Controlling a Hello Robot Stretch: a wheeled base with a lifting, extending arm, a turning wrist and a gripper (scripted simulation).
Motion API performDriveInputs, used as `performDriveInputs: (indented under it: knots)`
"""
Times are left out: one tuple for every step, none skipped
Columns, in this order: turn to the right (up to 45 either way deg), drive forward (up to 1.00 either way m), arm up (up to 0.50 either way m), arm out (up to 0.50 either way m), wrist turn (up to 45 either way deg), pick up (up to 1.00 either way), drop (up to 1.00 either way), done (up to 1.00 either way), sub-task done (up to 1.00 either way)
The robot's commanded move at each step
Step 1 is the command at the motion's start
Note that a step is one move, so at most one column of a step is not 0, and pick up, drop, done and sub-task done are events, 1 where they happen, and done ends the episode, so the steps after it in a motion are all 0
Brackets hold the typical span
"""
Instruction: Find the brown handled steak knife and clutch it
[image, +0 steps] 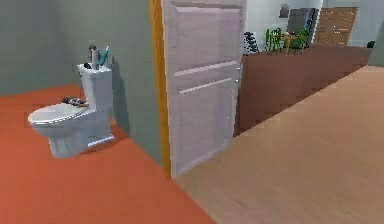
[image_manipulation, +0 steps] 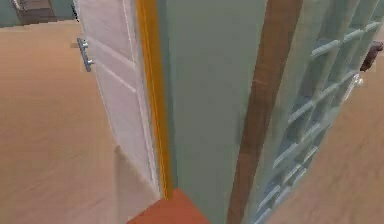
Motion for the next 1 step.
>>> performDriveInputs:
  knots:
    - [36.0, 0.0, 0.0, 0.0, 0.0, 0.0, 0.0, 0.0, 0.0]
